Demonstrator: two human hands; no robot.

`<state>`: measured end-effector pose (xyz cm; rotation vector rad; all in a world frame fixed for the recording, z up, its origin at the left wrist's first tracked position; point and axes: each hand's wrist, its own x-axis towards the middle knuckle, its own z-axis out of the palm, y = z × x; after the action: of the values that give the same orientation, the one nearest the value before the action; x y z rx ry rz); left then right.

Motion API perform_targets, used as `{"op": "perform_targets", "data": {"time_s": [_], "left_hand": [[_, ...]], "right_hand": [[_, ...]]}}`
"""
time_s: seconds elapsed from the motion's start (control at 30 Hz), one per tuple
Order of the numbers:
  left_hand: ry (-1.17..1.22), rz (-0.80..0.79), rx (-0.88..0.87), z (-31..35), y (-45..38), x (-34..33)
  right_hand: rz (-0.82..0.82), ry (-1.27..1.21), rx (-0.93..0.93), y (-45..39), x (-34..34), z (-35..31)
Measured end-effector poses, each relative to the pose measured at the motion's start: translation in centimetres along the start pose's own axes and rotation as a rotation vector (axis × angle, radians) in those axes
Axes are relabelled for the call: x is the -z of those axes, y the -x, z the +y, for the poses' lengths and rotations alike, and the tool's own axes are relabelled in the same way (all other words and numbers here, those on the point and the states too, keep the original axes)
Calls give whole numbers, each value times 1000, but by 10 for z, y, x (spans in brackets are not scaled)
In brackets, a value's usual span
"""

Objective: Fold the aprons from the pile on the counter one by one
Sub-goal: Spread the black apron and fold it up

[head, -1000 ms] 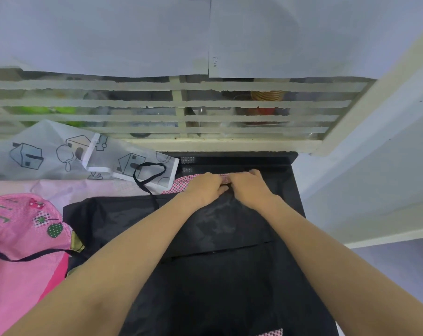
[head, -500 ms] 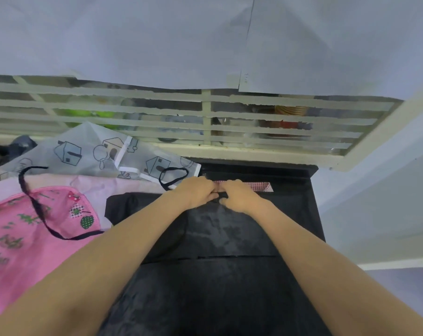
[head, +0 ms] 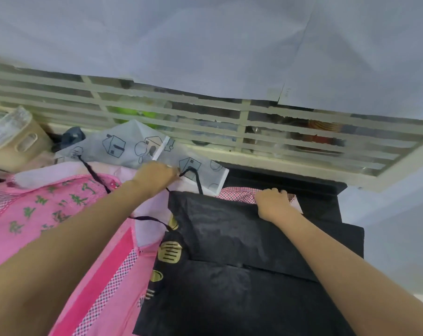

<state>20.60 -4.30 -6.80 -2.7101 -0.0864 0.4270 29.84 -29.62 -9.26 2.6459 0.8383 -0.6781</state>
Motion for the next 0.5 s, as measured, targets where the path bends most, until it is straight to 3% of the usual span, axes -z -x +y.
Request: {"op": "perform_targets", "data": {"time_s": [0.27, 0.37, 0.43, 0.5], "left_hand": [[-89, -234, 382, -44, 35, -8], [-80, -106, 271, -27, 36, -6], [105, 28, 113, -6, 39, -7], [247, 62, -59, 16, 46, -12]], "right_hand": [[301, -97, 455, -1, 8, -76], [198, -15, 614, 2, -8, -91], [162, 13, 620, 1, -25, -96], [203, 28, 588, 3, -42, -97]]}}
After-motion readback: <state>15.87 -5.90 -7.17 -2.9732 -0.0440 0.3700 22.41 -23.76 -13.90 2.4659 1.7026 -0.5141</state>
